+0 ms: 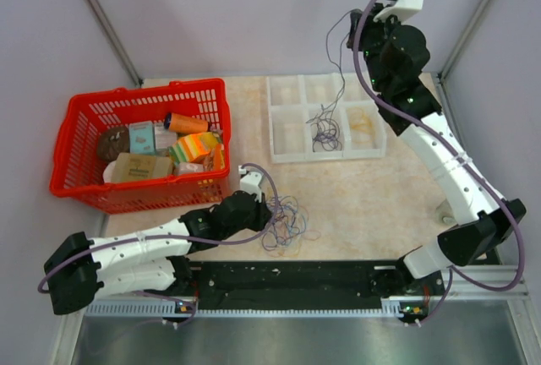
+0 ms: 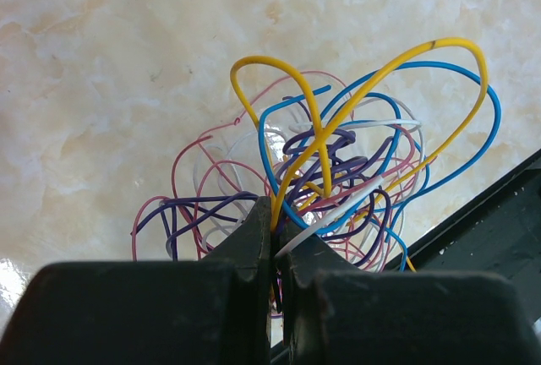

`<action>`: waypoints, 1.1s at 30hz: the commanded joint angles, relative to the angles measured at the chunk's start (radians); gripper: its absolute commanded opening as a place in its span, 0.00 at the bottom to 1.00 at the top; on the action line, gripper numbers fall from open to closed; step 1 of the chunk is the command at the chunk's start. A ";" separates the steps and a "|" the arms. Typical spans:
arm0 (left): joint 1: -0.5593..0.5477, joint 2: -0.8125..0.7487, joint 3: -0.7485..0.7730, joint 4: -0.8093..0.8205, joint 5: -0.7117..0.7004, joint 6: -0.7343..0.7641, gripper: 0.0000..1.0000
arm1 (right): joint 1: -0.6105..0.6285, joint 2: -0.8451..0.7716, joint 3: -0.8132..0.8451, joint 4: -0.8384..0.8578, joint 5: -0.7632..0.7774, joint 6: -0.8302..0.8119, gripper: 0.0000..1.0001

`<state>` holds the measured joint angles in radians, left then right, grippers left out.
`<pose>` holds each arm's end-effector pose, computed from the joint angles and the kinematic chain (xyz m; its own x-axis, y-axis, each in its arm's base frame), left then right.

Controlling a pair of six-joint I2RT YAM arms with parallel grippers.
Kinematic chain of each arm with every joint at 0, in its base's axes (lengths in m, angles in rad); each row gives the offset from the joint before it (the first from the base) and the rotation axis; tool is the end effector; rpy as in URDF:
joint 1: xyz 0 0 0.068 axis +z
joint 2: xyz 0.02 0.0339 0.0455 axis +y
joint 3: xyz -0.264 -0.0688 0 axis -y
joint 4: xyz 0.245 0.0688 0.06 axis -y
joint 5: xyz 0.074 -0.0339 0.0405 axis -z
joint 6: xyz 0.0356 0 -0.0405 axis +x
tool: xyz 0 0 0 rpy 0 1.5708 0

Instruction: Untangle the cables

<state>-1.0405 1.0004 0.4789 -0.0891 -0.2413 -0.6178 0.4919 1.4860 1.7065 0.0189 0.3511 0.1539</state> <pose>0.1129 -0.1758 0.2034 -0.6642 0.0209 -0.7472 0.4341 0.8245 -0.3629 0.2949 0.1441 0.5142 0.1837 0.2617 -0.9475 -0.1793 0.9567 0.2295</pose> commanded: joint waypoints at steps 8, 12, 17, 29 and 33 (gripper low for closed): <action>-0.003 -0.011 0.009 0.038 0.005 0.012 0.04 | -0.029 0.037 -0.014 0.052 -0.009 0.009 0.00; -0.003 -0.016 0.010 0.031 0.002 0.012 0.04 | -0.033 0.075 -0.030 0.082 -0.012 0.009 0.00; -0.001 -0.016 0.017 0.020 -0.004 0.015 0.04 | -0.041 0.143 -0.025 0.119 0.002 -0.005 0.00; -0.003 -0.022 0.020 0.002 -0.018 0.020 0.06 | -0.044 0.160 -0.186 0.236 0.051 0.088 0.00; -0.001 -0.023 0.026 0.000 -0.024 0.024 0.06 | -0.044 0.161 -0.254 0.256 0.109 0.206 0.00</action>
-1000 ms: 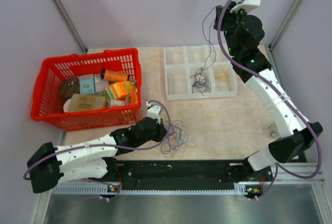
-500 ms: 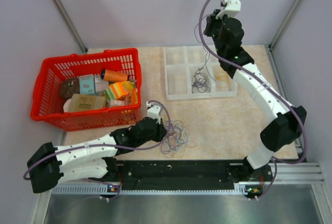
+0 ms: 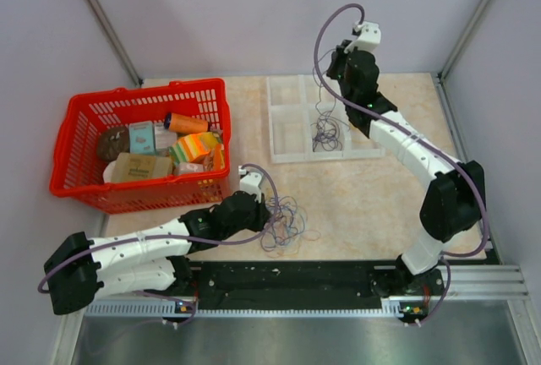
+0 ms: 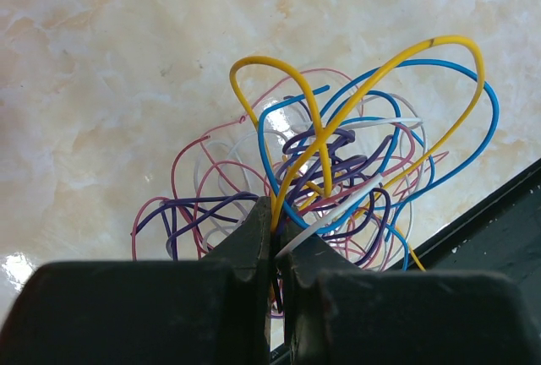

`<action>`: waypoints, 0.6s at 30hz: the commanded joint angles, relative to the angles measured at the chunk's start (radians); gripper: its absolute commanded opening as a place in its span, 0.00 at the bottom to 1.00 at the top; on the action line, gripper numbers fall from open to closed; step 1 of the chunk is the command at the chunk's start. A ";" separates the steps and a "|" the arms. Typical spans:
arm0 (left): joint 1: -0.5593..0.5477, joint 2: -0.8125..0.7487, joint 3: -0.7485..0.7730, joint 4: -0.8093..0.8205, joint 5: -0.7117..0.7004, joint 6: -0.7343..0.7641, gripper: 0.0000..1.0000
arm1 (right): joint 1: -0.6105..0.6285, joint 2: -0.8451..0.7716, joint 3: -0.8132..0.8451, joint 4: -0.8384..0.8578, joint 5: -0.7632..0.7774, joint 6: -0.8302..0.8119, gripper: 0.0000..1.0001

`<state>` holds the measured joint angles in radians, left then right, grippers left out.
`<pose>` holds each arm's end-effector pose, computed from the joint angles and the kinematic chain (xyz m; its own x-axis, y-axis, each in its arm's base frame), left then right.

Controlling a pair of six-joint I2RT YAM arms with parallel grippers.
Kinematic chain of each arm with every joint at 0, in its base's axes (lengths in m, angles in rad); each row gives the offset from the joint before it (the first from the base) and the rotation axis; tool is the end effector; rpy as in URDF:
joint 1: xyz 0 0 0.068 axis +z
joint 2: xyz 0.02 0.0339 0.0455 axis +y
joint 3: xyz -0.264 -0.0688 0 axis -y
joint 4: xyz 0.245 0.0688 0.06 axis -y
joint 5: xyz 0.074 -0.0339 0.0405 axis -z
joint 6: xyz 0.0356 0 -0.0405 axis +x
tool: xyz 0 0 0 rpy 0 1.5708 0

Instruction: Untangle the cables

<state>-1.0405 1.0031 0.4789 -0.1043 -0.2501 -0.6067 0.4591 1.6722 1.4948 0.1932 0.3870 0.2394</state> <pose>0.1128 -0.1749 0.2016 -0.6631 0.0388 -0.7475 0.4339 0.8337 -0.3417 0.3694 0.1676 0.3937 -0.0033 0.2433 -0.9699 -0.0734 0.9673 0.2429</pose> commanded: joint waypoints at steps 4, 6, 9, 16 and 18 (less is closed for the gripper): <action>-0.003 -0.035 0.030 0.000 -0.017 0.012 0.06 | -0.028 -0.012 -0.152 0.130 0.096 0.164 0.00; -0.003 -0.044 0.029 -0.008 -0.015 0.010 0.06 | -0.036 -0.009 -0.206 0.156 0.108 0.141 0.00; -0.003 -0.060 0.023 -0.014 -0.017 0.008 0.06 | -0.042 -0.003 -0.278 0.170 0.131 0.089 0.00; -0.001 -0.051 0.013 0.014 -0.009 -0.001 0.07 | -0.045 -0.005 -0.442 0.166 0.049 0.146 0.00; -0.001 -0.044 0.015 0.017 0.000 -0.007 0.07 | -0.045 0.029 -0.459 0.151 0.012 0.187 0.00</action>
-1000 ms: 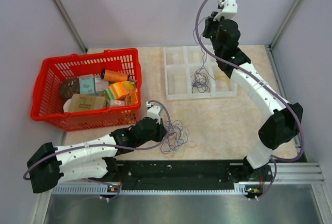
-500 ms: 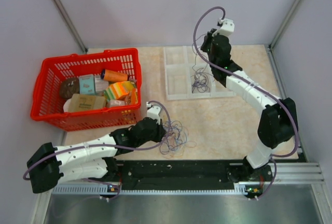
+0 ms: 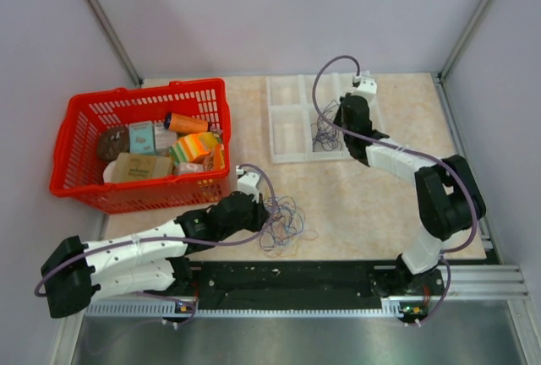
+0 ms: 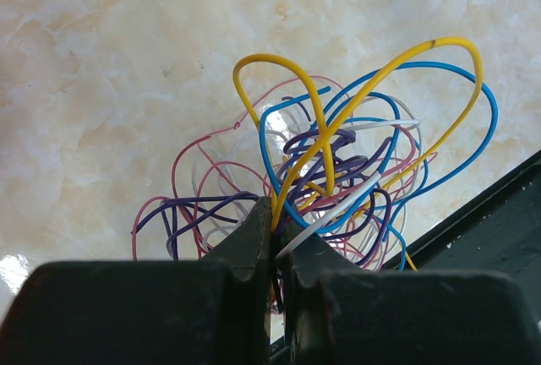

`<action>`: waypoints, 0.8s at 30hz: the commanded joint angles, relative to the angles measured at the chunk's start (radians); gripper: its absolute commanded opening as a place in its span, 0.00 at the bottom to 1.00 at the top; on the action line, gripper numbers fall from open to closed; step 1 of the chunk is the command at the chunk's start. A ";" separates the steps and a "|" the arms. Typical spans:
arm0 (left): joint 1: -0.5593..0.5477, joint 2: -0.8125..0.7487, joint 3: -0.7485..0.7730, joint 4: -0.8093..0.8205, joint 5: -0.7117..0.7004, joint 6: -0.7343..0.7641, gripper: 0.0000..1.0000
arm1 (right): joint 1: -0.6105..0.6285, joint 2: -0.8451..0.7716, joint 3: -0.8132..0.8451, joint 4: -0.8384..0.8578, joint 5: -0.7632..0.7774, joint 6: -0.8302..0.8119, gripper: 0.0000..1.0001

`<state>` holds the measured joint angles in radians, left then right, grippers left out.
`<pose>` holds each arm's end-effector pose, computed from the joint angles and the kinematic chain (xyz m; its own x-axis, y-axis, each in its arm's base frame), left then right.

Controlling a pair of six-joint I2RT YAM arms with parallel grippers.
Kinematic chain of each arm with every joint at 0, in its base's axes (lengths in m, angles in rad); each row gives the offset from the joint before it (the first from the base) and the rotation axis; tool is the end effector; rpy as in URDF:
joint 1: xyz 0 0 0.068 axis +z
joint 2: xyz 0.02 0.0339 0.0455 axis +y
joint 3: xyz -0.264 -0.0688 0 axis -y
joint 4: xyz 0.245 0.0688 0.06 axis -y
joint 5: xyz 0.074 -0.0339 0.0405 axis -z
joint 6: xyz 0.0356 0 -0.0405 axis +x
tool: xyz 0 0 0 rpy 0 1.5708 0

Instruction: Untangle the cables

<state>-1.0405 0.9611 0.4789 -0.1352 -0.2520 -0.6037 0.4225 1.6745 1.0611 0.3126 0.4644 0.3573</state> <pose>0.1099 -0.1699 0.2067 -0.6569 0.0335 -0.7532 0.4369 0.8311 -0.3441 0.3561 0.1426 0.2528 -0.2449 0.2327 -0.9412 0.1166 0.9708 0.2097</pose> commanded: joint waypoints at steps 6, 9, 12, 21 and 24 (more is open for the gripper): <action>-0.003 -0.036 0.012 0.026 0.000 -0.010 0.07 | -0.007 0.201 0.173 -0.188 -0.196 0.085 0.00; -0.001 -0.056 0.017 0.010 -0.009 -0.004 0.07 | -0.011 0.313 0.415 -0.485 -0.219 0.037 0.06; -0.003 -0.065 0.020 0.000 -0.009 -0.002 0.08 | -0.022 0.347 0.510 -0.645 -0.245 0.017 0.21; -0.003 -0.056 0.006 0.022 0.019 -0.016 0.07 | -0.033 0.242 0.505 -0.779 -0.320 -0.060 0.53; -0.003 -0.065 0.001 0.031 0.025 -0.018 0.08 | -0.044 0.202 0.528 -0.797 -0.326 -0.093 0.53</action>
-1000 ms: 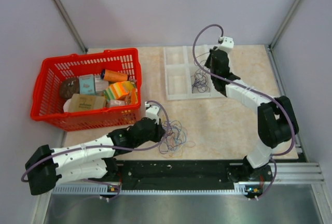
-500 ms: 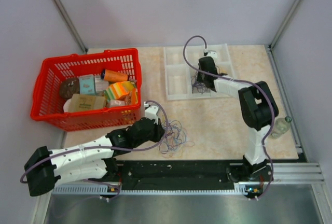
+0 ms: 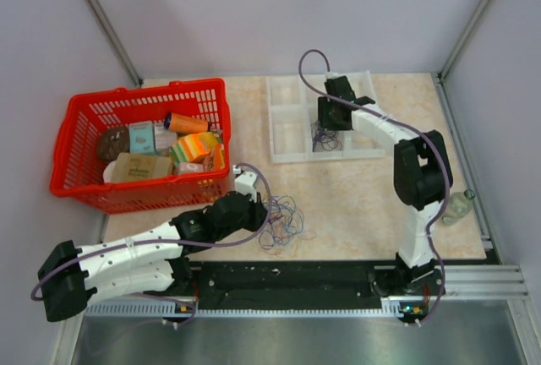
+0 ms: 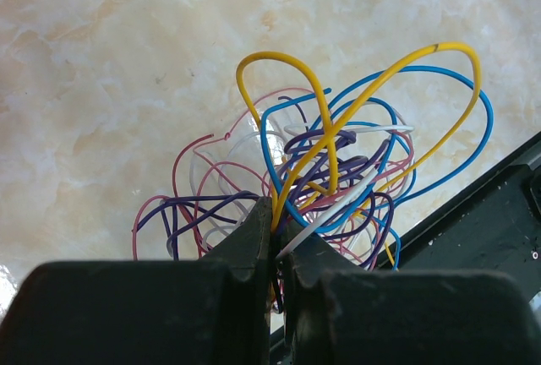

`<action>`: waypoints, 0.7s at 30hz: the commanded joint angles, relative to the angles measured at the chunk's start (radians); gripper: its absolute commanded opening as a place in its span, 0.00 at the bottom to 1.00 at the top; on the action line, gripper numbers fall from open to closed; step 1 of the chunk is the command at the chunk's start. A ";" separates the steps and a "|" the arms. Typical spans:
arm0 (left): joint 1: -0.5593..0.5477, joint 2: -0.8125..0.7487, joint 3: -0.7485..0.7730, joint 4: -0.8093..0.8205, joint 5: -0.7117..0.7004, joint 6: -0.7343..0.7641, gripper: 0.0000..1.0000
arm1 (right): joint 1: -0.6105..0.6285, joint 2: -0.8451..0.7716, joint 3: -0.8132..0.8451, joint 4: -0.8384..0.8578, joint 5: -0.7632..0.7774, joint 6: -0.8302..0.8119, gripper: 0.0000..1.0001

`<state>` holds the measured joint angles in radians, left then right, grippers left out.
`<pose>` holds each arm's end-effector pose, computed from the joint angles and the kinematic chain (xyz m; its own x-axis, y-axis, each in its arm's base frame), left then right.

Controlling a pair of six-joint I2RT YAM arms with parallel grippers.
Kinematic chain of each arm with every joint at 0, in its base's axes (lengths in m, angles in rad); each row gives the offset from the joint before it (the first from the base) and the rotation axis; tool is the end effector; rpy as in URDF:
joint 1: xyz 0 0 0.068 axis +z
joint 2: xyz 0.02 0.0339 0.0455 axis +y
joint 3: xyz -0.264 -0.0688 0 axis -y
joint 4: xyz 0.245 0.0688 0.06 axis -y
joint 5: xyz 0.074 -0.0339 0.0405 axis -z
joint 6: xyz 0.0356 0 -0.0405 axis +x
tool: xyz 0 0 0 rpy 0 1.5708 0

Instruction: Untangle the cables

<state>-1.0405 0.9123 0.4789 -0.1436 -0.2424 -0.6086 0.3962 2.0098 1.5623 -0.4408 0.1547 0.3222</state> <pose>0.1070 -0.1656 0.2146 -0.6470 0.0062 -0.7625 0.4458 0.8143 -0.3717 0.4153 0.1678 0.2158 -0.7714 0.0165 -0.6361 -0.0500 0.9950 0.0863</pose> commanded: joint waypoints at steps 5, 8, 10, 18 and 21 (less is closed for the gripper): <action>-0.001 -0.029 0.003 0.030 0.011 -0.011 0.08 | -0.069 -0.183 0.036 -0.036 -0.076 -0.015 0.54; -0.001 -0.024 0.004 0.030 0.014 -0.011 0.08 | -0.112 -0.140 0.073 0.002 -0.092 -0.029 0.57; -0.003 -0.018 0.006 0.032 0.020 -0.011 0.08 | -0.138 -0.099 0.111 0.016 -0.133 -0.041 0.58; -0.003 -0.012 0.001 0.032 0.020 -0.013 0.09 | -0.240 -0.074 0.047 0.209 -0.253 0.205 0.67; -0.003 0.002 0.001 0.041 0.018 -0.010 0.09 | -0.257 -0.046 0.022 0.272 -0.317 0.306 0.68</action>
<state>-1.0405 0.9119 0.4789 -0.1436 -0.2245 -0.6155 0.1570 1.9263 1.6047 -0.2977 -0.0750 0.4606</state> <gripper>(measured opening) 0.096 0.670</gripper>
